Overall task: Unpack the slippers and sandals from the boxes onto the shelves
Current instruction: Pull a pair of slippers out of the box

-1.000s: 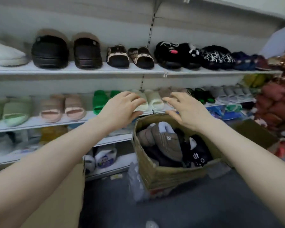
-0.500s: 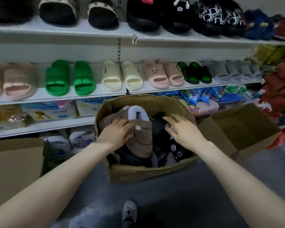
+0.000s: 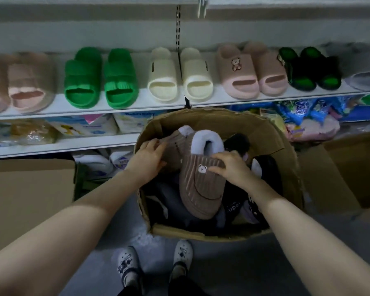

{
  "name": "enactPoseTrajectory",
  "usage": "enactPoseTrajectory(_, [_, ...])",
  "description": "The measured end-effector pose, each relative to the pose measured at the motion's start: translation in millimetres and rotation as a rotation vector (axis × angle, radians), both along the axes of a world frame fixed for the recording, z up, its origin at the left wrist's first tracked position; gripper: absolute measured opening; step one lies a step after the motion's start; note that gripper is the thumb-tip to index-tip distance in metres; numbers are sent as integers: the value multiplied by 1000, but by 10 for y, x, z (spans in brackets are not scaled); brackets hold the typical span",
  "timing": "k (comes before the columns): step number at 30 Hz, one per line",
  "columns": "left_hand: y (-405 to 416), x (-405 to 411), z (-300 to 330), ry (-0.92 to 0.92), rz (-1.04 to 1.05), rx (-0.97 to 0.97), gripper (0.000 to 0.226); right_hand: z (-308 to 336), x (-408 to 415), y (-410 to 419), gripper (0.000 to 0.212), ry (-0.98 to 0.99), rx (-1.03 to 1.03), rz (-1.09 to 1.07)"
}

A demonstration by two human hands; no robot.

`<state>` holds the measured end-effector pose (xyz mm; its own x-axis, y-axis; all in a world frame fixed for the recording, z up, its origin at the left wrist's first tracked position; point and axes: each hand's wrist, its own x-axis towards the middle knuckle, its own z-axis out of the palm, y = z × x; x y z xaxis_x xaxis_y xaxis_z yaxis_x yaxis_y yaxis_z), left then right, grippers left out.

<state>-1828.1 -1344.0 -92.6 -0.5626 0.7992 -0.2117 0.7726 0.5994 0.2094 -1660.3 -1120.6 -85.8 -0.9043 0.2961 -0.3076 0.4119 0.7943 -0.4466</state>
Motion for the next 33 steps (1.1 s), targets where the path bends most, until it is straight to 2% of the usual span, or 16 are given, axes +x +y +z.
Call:
enactPoseTrajectory(5, [398, -314, -218, -99, 97, -205, 70, 60, 397, 412, 15, 55, 165, -137])
enactPoseTrajectory(11, [699, -451, -324, -157, 231, -234, 59, 118, 849, 662, 7, 60, 204, -217])
enactPoseTrajectory(14, [738, -475, -270, -176, 245, -221, 60, 142, 854, 665, 10, 83, 154, -280])
enactPoseTrajectory(17, [730, -490, -165, -177, 175, -208, 65, 216, 788, 639, 11, 124, 115, -348])
enactPoseTrajectory(22, [790, -418, 220, -262, 261, 60, 63, 410, 686, 728, 16, 236, 139, -413])
enactPoseTrajectory(24, [798, -237, 362, -365, 315, 127, 63, 532, 648, 777, 18, 318, 107, -452])
enactPoseTrajectory(27, [738, 195, 353, -479, 289, 118, 62, 757, 543, 801, 14, 427, -5, -516])
enactPoseTrajectory(30, [628, 532, 176, -544, 249, -1, 49, 886, 404, 765, 12, 456, -89, -512])
enactPoseTrajectory(33, [526, 491, 185, -634, 443, 76, 41, 871, 274, 578, 15, 381, -102, -441])
